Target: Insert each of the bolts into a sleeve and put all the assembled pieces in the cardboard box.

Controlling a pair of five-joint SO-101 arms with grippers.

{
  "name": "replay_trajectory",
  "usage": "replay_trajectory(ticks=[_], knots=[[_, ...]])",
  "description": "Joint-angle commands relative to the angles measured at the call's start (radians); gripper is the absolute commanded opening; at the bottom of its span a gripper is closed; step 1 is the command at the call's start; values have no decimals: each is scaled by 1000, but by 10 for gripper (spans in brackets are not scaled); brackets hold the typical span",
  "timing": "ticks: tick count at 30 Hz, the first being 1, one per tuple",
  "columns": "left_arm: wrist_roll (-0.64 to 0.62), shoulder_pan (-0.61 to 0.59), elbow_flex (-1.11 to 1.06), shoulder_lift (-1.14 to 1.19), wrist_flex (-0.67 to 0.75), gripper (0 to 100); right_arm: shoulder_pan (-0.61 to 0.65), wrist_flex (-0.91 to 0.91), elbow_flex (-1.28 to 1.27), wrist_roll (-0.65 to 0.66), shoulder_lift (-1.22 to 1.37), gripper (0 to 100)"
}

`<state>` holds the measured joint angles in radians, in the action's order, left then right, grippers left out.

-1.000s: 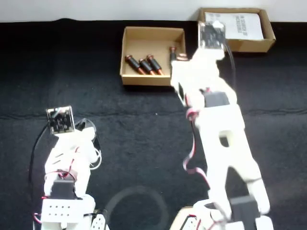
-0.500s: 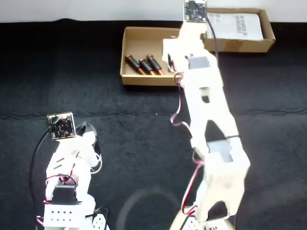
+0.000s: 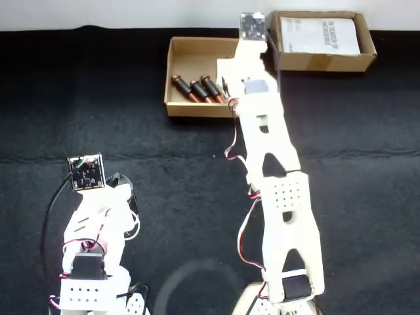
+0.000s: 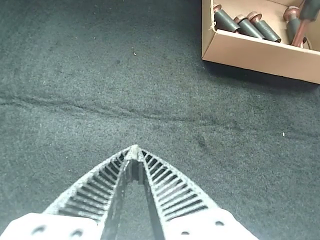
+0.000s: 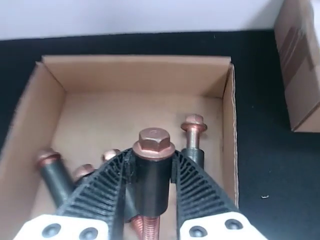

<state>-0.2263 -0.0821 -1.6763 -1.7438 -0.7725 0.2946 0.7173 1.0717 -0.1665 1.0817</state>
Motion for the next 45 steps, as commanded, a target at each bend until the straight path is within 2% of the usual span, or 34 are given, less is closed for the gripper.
replay_trajectory(ticks=[1,4,6,9,14,21,27,29,38,45], knots=[[6,-10,-24,4,-2,17,-18,-2,139,15,38,12],[6,-10,-24,4,-2,17,-10,-4,177,130,93,29],[6,-10,-24,4,-3,17,1,4,186,232,117,97],[6,-10,-24,4,-3,17,4,44,189,250,128,186],[6,-10,-24,4,-3,17,4,163,312,252,130,202],[8,-10,-24,5,2,17,15,550,722,252,122,202],[8,-10,-25,44,8,17,15,926,704,249,-85,202],[8,-10,-27,84,57,17,18,1033,704,247,-145,202],[8,-10,-27,274,230,17,-28,1050,694,245,-441,202],[8,-10,-27,337,288,17,-39,1050,688,245,-722,202]])
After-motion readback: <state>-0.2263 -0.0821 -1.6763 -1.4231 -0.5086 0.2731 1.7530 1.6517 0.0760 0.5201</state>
